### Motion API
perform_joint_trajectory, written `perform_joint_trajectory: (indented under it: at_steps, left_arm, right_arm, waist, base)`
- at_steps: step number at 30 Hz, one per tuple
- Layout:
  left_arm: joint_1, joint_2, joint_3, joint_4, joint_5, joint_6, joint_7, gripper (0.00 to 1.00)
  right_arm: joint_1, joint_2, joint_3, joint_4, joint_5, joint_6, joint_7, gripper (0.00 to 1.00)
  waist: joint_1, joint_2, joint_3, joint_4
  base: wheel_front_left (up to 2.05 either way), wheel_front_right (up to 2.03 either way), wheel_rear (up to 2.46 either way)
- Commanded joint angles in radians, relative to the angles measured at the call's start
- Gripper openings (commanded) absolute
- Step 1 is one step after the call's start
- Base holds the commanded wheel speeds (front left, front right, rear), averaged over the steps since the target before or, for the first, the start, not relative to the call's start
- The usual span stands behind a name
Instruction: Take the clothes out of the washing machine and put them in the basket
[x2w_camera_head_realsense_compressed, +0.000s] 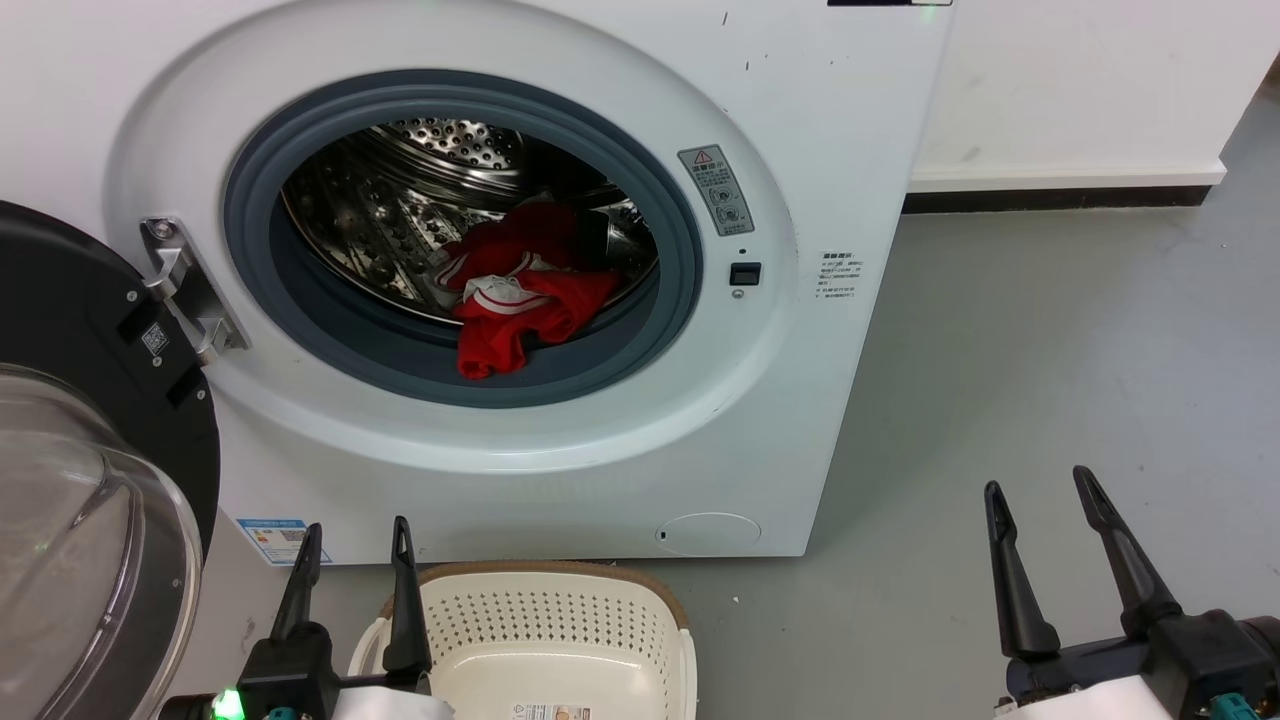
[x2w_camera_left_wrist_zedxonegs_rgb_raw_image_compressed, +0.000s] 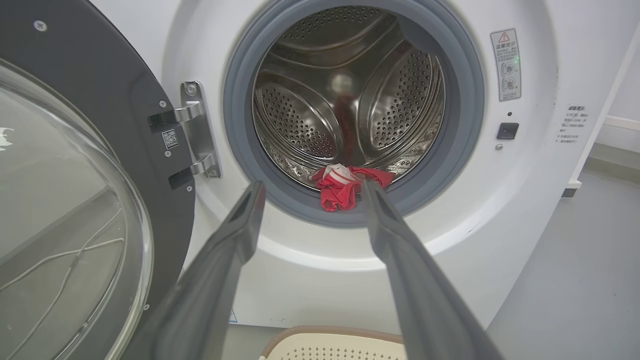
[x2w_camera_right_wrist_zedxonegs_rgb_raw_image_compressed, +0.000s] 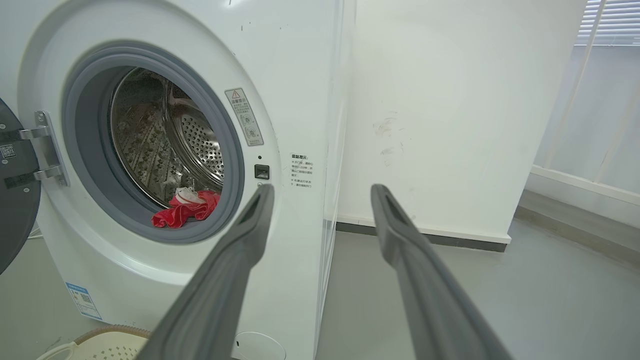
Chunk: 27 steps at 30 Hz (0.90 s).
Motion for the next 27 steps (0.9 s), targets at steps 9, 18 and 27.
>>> perform_joint_trajectory:
  at_steps: [9, 18, 27]
  left_arm:
    - [-0.027, -0.002, 0.001, 0.014, -0.014, -0.001, -0.003, 1.0]
    - [-0.179, 0.01, 0.055, 0.092, 0.001, -0.064, -0.003, 1.0]
    - [-0.486, 0.072, 0.09, 0.265, 0.018, -0.128, -0.003, 1.0]
  right_arm:
    - [0.003, 0.001, 0.001, -0.003, -0.009, -0.001, -0.002, 1.0]
    - [-0.028, 0.001, 0.016, -0.014, -0.011, -0.001, -0.002, 1.0]
    - [-0.108, 0.001, 0.023, -0.034, -0.011, -0.001, -0.002, 1.0]
  waist:
    - [0.0, 0.0, 0.007, 0.001]
    - [0.0, 0.0, 0.053, -0.025]
    - [0.0, 0.0, 0.195, -0.084]
  base:
    - [0.0, 0.0, 0.0]
    - [0.0, 0.0, 0.0]
    - [0.0, 0.0, 0.0]
